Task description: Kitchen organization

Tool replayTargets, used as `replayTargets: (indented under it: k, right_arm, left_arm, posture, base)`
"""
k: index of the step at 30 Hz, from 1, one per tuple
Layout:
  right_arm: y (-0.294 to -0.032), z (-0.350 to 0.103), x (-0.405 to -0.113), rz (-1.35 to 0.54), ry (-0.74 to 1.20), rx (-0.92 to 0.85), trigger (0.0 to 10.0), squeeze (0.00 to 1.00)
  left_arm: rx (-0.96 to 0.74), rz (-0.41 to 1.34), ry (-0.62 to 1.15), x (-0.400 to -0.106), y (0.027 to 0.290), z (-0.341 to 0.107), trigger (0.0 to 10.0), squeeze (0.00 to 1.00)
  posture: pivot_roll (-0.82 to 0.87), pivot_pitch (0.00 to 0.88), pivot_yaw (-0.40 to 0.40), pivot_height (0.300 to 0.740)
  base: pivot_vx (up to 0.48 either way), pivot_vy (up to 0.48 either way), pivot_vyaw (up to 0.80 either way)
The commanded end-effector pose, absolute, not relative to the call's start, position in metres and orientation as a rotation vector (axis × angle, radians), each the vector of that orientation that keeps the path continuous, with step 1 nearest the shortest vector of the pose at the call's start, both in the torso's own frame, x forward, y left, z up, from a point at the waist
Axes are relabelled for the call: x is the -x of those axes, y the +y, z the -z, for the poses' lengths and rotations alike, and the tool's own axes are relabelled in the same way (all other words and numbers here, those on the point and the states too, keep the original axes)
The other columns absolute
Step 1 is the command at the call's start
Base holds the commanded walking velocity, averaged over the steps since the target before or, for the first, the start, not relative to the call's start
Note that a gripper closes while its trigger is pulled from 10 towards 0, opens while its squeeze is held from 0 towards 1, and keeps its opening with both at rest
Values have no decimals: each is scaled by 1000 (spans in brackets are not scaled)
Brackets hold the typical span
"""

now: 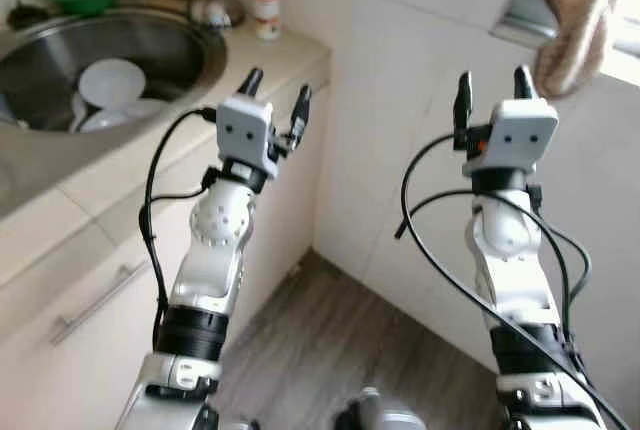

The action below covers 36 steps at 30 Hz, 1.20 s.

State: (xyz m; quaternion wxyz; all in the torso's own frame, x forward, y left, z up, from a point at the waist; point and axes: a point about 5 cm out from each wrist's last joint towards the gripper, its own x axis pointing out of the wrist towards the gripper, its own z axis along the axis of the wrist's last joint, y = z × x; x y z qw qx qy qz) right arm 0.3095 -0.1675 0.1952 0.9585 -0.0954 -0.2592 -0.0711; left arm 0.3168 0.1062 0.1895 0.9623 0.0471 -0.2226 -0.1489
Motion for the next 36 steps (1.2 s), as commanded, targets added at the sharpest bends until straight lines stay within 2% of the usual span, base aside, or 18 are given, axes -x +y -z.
replayTargets:
  k: [1,36]
  right_arm:
    - [-168,-201,-309,156,-547,173,10000,0]
    - [-168,-194,-313,161,-502,175,10000,0]
  left_arm:
    - [-103,314,-456,-317,104,-192,10000,0]
    - [-109,316,-446,-317,104,-189,10000,0]
  posture:
    - [1,0,-55,740]
    - [0,0,-55,740]
  base:
    - [0,0,-800]
    - [0,0,-800]
